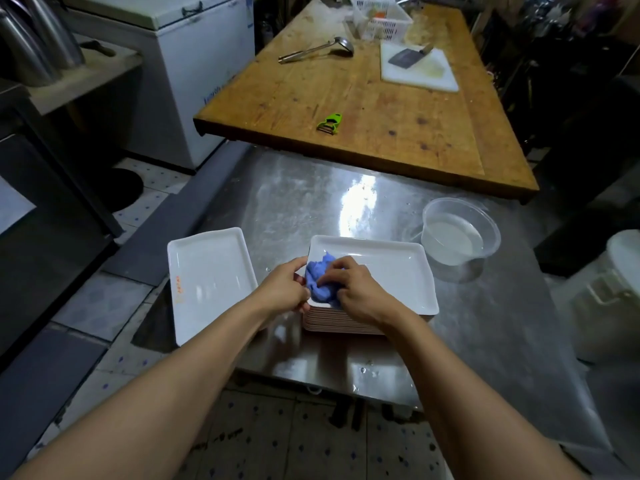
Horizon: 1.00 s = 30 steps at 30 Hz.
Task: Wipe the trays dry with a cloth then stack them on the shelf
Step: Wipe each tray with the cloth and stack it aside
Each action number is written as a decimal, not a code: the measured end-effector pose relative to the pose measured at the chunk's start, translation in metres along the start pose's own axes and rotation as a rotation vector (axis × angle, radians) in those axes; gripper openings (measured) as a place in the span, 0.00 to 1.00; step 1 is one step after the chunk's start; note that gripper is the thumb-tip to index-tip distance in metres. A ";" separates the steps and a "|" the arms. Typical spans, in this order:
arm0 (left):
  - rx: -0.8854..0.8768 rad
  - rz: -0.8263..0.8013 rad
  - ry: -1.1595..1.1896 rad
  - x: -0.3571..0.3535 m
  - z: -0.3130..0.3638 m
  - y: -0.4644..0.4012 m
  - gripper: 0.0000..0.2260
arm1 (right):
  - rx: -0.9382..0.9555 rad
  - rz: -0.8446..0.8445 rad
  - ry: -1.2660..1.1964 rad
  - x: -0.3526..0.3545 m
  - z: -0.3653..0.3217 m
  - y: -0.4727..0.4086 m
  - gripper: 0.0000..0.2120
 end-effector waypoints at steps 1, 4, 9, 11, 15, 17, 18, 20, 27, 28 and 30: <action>0.013 -0.006 0.001 0.000 0.000 0.000 0.28 | 0.001 -0.012 0.013 -0.001 0.000 0.004 0.22; 0.042 -0.011 -0.003 0.000 0.001 0.002 0.30 | -0.001 -0.041 0.059 -0.004 0.002 0.017 0.23; 0.076 0.014 -0.028 -0.002 0.001 0.004 0.29 | 0.031 0.005 0.151 -0.004 0.001 0.026 0.22; 0.088 0.040 -0.054 -0.001 0.001 0.003 0.28 | 0.031 0.010 0.174 -0.004 0.005 0.030 0.21; 0.081 0.116 -0.148 0.002 0.002 0.001 0.24 | 0.029 0.026 0.236 0.000 0.012 0.032 0.20; 0.010 0.176 -0.243 0.004 0.007 0.003 0.21 | 0.020 0.045 0.270 0.004 0.018 0.035 0.19; -0.023 0.202 -0.301 0.005 0.010 0.004 0.21 | 0.007 0.062 0.286 0.009 0.024 0.037 0.18; -0.061 0.242 -0.396 0.006 0.014 0.006 0.23 | -0.040 0.109 0.327 0.021 0.038 0.043 0.19; -0.106 0.275 -0.473 0.005 0.017 0.006 0.20 | -0.174 0.288 0.492 0.073 0.079 0.053 0.16; -0.115 0.276 -0.481 0.005 0.018 0.006 0.20 | -0.167 0.295 0.506 0.076 0.081 0.047 0.15; -0.129 0.280 -0.509 0.004 0.020 0.005 0.20 | -0.154 0.289 0.535 0.078 0.084 0.033 0.15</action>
Point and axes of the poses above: each hand's wrist, its own y-axis away from the middle knuckle, its own x-axis out of the back of the hand, z = x × y, the point moved 10 cm from there along -y, towards the middle knuckle, and after that the axes turned 9 degrees about z, right-handed, at the moved point
